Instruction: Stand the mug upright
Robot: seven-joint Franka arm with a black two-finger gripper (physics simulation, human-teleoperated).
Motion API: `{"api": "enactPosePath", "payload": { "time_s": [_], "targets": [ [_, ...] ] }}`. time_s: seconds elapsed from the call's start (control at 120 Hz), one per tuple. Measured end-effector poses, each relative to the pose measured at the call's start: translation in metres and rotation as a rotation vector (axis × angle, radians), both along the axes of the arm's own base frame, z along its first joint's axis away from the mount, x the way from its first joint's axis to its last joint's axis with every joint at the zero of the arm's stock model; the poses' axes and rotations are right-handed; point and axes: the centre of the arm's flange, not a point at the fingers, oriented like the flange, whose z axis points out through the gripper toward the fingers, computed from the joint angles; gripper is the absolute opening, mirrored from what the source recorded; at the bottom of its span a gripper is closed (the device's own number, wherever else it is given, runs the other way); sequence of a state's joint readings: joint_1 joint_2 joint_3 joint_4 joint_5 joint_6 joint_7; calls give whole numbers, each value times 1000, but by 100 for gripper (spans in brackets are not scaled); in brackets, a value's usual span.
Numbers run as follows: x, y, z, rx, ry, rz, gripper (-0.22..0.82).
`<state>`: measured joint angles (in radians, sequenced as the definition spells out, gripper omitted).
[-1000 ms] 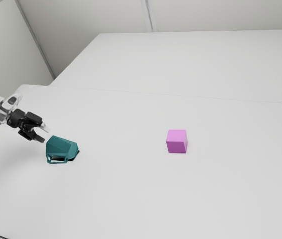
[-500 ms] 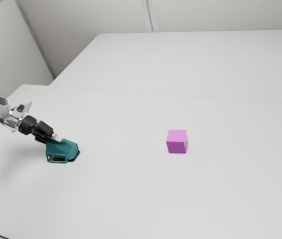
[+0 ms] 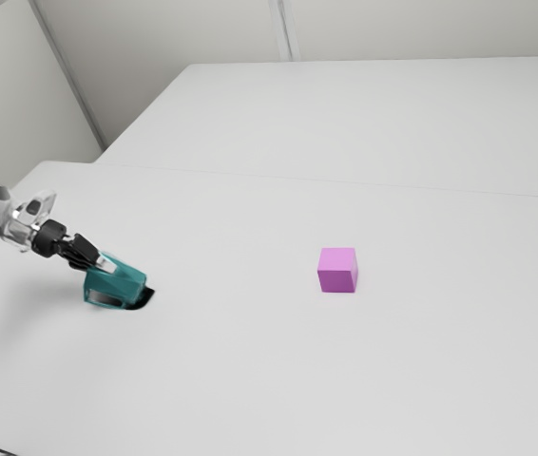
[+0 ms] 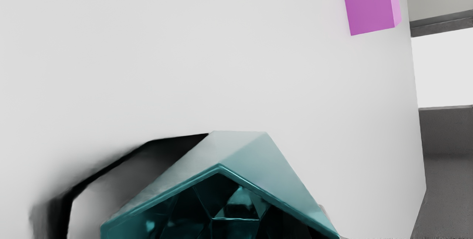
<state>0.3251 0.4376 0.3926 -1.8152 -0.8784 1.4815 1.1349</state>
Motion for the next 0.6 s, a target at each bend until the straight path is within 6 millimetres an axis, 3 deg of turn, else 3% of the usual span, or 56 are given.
{"api": "enactPosePath", "payload": {
  "time_s": [0.142,0.217,0.3,0.433,0.6],
  "targets": [
    [-2,-5,30,0,-46,-13,-17],
    [2,-19,58,19,-76,-44,-18],
    [13,-46,90,94,-88,-112,-18],
    [36,-107,133,305,-91,-249,-18],
    [64,-171,143,567,-59,-348,-18]
  ]
}}
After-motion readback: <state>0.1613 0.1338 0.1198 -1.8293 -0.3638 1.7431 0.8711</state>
